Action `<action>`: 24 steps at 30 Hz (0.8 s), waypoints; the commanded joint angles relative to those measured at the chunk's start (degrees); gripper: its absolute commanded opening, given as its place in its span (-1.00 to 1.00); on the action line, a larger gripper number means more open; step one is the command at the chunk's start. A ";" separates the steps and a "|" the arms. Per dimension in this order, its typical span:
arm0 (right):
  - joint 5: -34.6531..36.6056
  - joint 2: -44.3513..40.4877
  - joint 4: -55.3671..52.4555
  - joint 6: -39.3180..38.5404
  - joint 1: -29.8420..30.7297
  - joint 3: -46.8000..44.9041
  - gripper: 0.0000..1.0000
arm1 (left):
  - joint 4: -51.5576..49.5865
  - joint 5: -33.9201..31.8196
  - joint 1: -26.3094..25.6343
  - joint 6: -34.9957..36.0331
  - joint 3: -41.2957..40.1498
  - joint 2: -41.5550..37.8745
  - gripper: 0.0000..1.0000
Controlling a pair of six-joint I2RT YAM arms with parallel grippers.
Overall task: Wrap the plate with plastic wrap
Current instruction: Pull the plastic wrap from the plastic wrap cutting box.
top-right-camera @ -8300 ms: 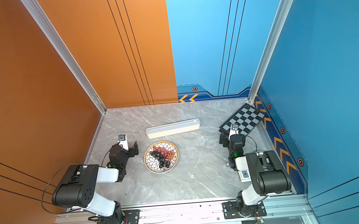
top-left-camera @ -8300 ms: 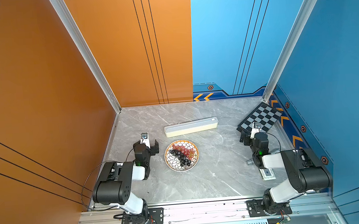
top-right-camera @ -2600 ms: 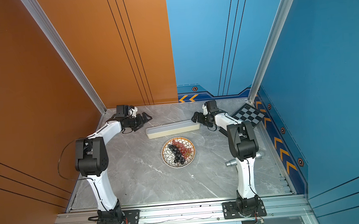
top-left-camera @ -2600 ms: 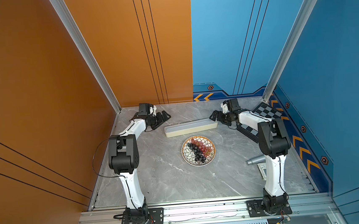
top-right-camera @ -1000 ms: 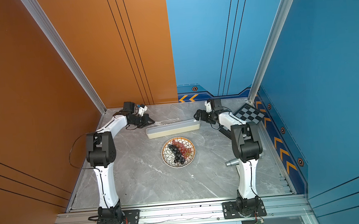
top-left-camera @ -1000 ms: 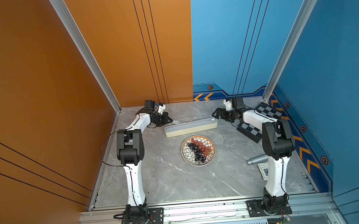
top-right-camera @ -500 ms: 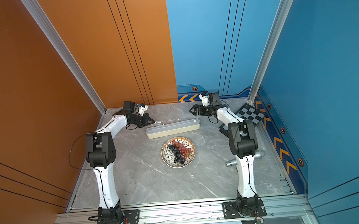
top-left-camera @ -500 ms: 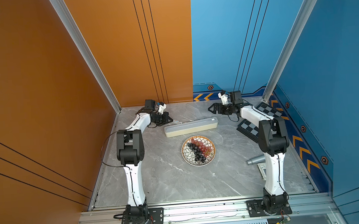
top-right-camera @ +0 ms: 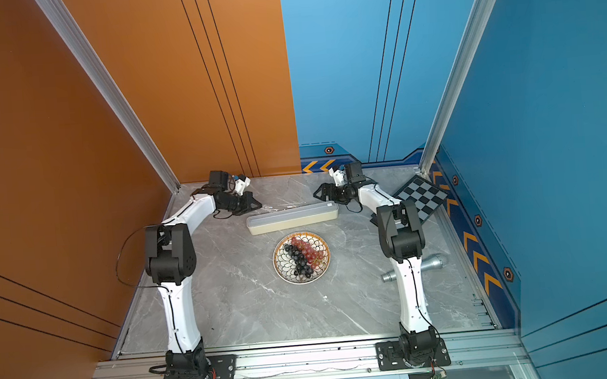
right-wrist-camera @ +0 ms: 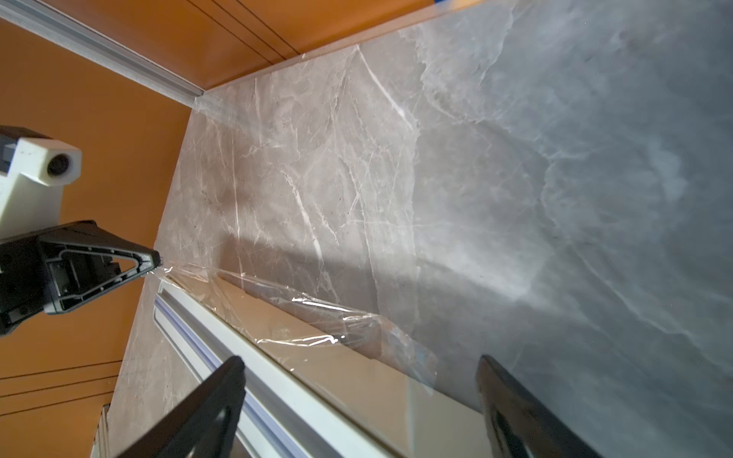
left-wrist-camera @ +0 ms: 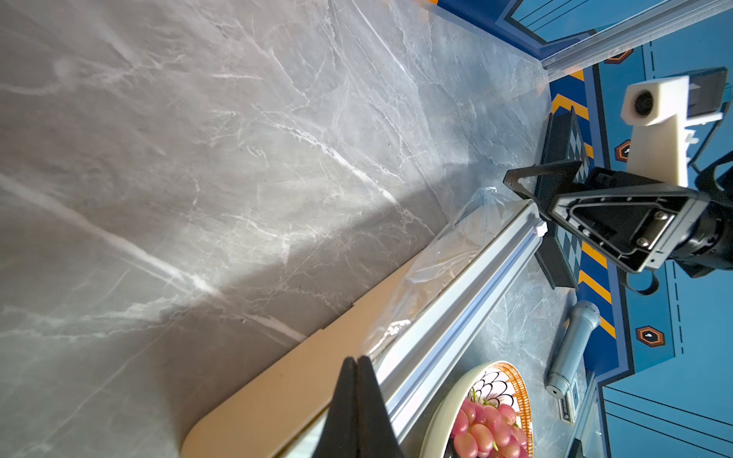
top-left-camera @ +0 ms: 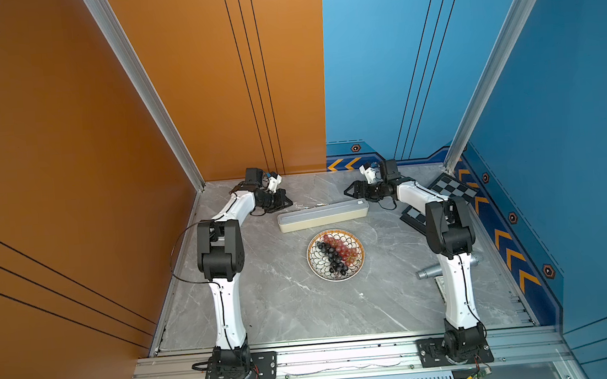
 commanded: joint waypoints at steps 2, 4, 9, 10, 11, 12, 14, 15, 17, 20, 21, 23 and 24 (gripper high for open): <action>-1.61 -4.53 -1.35 0.00 0.33 -4.96 0.82 | -0.83 -0.58 -0.33 1.25 1.68 -2.60 -1.00; -0.40 -6.18 -1.27 -0.84 0.34 -7.21 0.82 | -0.81 -0.60 -0.32 1.26 1.91 -2.58 -1.00; 1.06 -9.40 -1.27 -2.47 0.35 -10.89 0.83 | -0.78 -0.68 -0.15 1.41 1.92 -2.44 -1.00; 1.03 -9.54 -1.27 -2.44 0.20 -10.90 0.83 | -0.73 -0.69 -0.23 1.42 1.94 -2.37 -1.00; 0.88 -9.50 -1.26 -2.09 0.01 -10.56 0.84 | -0.85 -0.71 -0.24 1.34 2.00 -2.36 -1.00; 0.58 -9.24 -1.35 -1.69 -0.22 -10.14 0.84 | -0.82 -0.69 -0.32 1.36 2.00 -2.36 -1.00; -0.16 -8.01 -1.35 -0.76 -0.71 -8.74 0.84 | -0.84 -0.69 -0.32 1.33 2.09 -2.36 -1.00; -0.43 -7.45 -1.44 -0.57 -0.81 -8.19 0.84 | -0.86 -0.76 -0.39 1.40 2.09 -2.43 -1.00; -0.71 -5.63 -2.41 -1.14 -1.03 -6.67 0.85 | -0.82 -0.93 -0.41 1.36 2.09 -2.52 -1.00; -1.28 -2.51 -5.74 -2.37 -1.02 -3.24 0.84 | -0.86 -0.96 -0.50 1.32 2.18 -2.46 -1.00; -1.54 -1.91 -6.17 -2.53 -1.07 -2.60 0.84 | -0.84 -0.95 -0.50 1.28 2.18 -2.54 -1.00; -2.09 -0.61 -6.75 -2.70 -0.88 -1.32 0.84 | -0.86 -1.06 -0.50 1.31 2.17 -2.51 -1.00; -2.61 -0.10 -7.05 -2.74 -0.70 -0.76 0.83 | -0.82 -1.04 -0.50 1.25 2.18 -2.58 -1.00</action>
